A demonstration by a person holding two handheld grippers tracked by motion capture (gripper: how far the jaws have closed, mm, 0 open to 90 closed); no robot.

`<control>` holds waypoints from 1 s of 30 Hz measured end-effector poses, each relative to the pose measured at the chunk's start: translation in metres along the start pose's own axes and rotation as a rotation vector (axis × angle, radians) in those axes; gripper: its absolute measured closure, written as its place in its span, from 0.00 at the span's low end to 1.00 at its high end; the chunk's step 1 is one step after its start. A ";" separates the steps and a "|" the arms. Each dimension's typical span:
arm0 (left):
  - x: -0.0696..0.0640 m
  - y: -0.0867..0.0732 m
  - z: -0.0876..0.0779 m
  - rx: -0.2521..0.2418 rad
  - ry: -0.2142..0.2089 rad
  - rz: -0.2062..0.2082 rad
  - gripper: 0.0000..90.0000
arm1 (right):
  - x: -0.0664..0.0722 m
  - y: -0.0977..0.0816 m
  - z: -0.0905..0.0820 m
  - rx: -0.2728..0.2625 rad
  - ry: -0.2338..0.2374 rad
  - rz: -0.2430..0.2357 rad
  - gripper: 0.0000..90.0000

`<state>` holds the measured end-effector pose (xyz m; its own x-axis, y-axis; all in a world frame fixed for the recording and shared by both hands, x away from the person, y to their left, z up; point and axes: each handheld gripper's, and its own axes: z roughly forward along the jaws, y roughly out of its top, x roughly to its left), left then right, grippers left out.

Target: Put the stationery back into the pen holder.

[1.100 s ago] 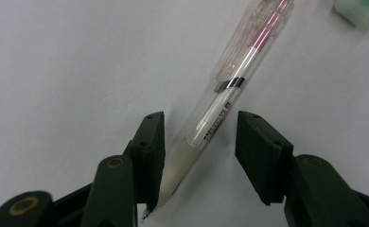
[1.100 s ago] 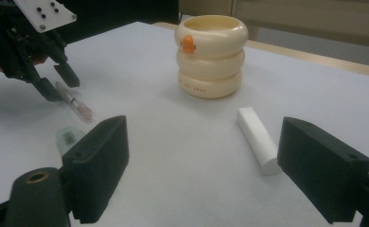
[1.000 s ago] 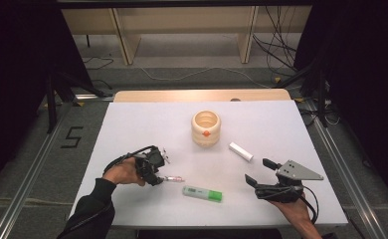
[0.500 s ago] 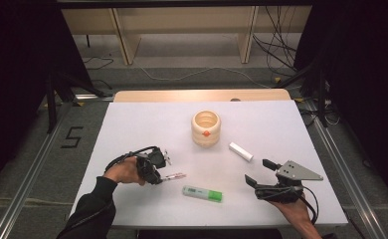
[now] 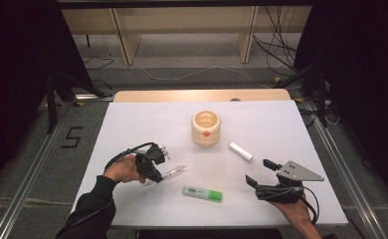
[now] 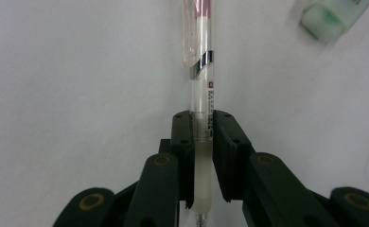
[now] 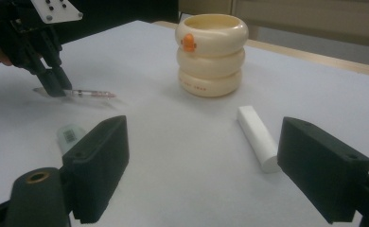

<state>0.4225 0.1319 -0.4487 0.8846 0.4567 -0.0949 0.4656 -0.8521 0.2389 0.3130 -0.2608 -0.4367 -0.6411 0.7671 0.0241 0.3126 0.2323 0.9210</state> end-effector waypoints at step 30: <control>-0.049 0.071 -0.026 -0.070 -0.061 0.099 0.88 | 0.039 0.022 0.009 0.030 0.056 -0.267 0.20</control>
<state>0.4115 0.0559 -0.4019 0.9272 0.3530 -0.1255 0.3747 -0.8714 0.3167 0.3008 -0.2201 -0.4193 -0.7413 0.6420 -0.1957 0.1472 0.4400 0.8858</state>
